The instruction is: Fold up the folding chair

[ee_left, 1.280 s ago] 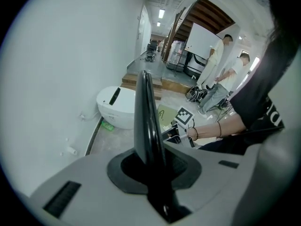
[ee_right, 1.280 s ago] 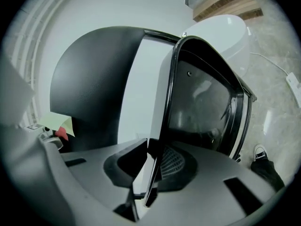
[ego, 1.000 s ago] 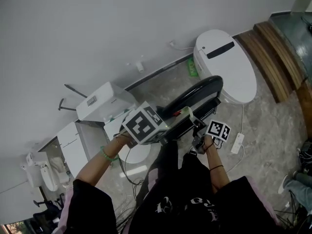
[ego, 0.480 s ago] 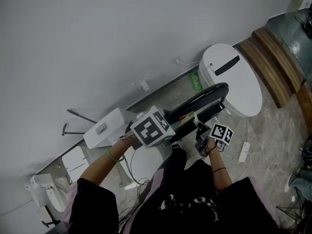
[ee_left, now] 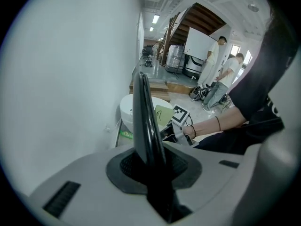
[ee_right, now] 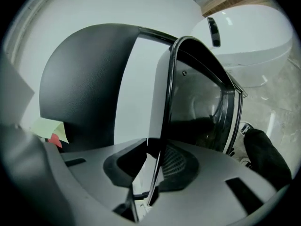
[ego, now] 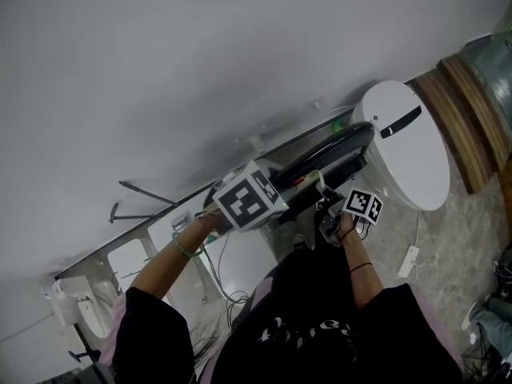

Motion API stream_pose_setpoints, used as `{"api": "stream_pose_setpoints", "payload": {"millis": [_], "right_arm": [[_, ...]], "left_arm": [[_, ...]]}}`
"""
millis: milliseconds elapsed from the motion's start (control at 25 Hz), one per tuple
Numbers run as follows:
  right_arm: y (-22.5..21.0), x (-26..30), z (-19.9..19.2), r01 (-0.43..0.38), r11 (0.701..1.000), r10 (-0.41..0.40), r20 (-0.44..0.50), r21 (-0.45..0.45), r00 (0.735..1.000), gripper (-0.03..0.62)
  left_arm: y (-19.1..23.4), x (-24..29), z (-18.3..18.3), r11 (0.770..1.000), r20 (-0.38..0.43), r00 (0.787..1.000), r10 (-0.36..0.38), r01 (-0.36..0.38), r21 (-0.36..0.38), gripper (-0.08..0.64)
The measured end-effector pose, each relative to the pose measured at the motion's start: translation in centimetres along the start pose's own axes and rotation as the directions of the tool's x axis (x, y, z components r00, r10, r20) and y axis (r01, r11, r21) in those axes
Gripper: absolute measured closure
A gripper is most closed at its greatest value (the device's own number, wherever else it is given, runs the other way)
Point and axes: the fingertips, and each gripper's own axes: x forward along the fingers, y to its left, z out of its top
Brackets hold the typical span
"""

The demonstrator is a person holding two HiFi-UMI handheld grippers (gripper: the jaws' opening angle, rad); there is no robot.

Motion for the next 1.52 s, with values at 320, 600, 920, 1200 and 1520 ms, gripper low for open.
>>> {"api": "stream_pose_setpoints", "payload": {"millis": [320, 600, 920, 1200, 1520], "right_arm": [[0.9, 8.9, 4.7, -0.004, 1.0, 0.005, -0.122, 0.015, 0.993, 0.522], [2.4, 15.7, 9.6, 0.006, 1.0, -0.001, -0.185, 0.024, 0.983, 0.522], [2.6, 19.8, 13.4, 0.018, 0.999, -0.011, -0.209, 0.032, 0.978, 0.52], [2.0, 22.0, 15.8, 0.033, 0.998, -0.024, -0.196, 0.046, 0.98, 0.52], [2.8, 25.0, 16.9, 0.019, 0.999, -0.01, -0.18, 0.045, 0.984, 0.52]], "left_arm": [[9.3, 1.5, 0.7, 0.997, -0.037, 0.999, 0.031, -0.033, -0.073, 0.488], [17.9, 1.9, 2.0, 0.989, -0.061, 0.997, 0.039, -0.047, -0.144, 0.486], [22.7, 3.0, 3.1, 0.986, -0.082, 0.996, 0.031, -0.044, -0.162, 0.485], [26.6, 4.3, 4.5, 0.988, -0.076, 0.997, 0.027, -0.038, -0.147, 0.482], [30.6, 3.7, 3.5, 0.971, -0.101, 0.994, 0.031, -0.054, -0.233, 0.482]]}}
